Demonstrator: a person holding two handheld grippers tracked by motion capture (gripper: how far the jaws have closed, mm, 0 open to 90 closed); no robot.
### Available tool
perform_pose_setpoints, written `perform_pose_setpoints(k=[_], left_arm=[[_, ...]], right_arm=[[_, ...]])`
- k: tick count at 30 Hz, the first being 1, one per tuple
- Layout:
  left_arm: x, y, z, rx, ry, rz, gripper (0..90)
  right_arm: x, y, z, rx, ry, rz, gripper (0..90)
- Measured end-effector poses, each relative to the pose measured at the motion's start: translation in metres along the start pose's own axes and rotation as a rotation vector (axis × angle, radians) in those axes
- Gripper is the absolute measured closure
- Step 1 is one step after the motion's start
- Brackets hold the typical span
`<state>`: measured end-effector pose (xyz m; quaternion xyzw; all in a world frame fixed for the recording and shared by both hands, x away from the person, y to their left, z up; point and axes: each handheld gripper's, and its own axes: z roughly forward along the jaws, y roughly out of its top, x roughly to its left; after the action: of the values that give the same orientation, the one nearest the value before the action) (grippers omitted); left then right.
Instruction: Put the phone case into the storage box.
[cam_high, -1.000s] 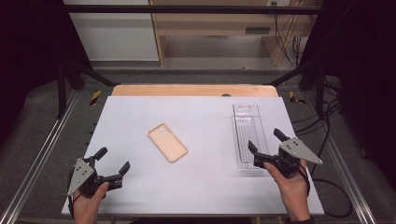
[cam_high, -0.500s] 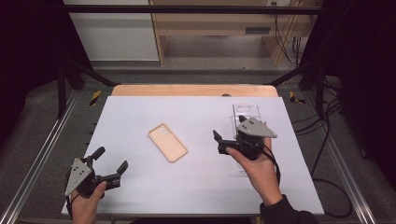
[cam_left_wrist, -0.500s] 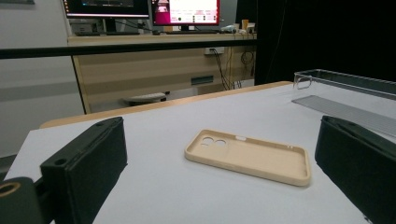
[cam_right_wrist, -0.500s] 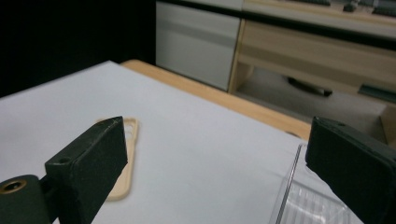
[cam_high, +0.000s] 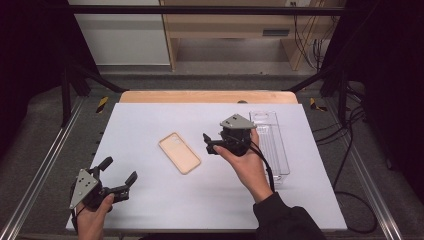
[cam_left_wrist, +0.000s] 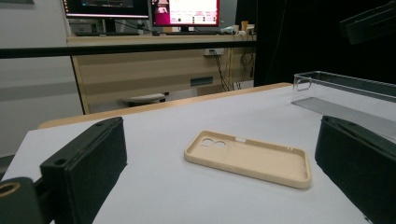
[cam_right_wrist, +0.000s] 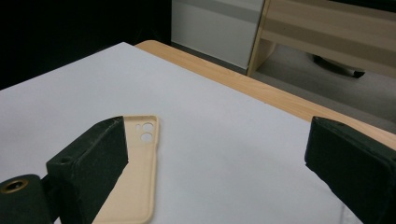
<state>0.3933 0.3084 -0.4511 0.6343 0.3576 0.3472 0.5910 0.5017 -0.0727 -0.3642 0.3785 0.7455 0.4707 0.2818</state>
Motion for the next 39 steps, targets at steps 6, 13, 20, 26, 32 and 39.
perform_pose_setpoints(k=[6, 13, 20, 26, 32, 39], left_arm=[[-0.001, 0.000, 0.000, 0.001, -0.001, 0.002, 1.9], [-0.003, 0.000, 0.001, 0.010, -0.008, 0.013, 1.9], [-0.004, -0.001, 0.002, 0.024, -0.010, 0.030, 1.8], [-0.004, -0.001, 0.003, 0.025, -0.011, 0.025, 1.9], [-0.004, -0.001, 0.003, 0.023, -0.016, 0.020, 2.1], [-0.002, 0.000, 0.004, 0.013, -0.022, 0.011, 2.2]], right_arm=[[0.005, 0.000, 0.023, 0.046, 0.015, 0.003, 7.0], [0.006, -0.004, 0.040, 0.108, 0.023, 0.017, 10.2], [0.005, -0.010, 0.053, 0.156, 0.054, 0.026, 16.3], [0.007, -0.014, 0.062, 0.199, 0.077, 0.027, 32.8], [0.012, -0.020, 0.069, 0.239, 0.118, 0.042, 54.5], [0.031, -0.031, 0.080, 0.307, 0.170, 0.001, 81.1]])
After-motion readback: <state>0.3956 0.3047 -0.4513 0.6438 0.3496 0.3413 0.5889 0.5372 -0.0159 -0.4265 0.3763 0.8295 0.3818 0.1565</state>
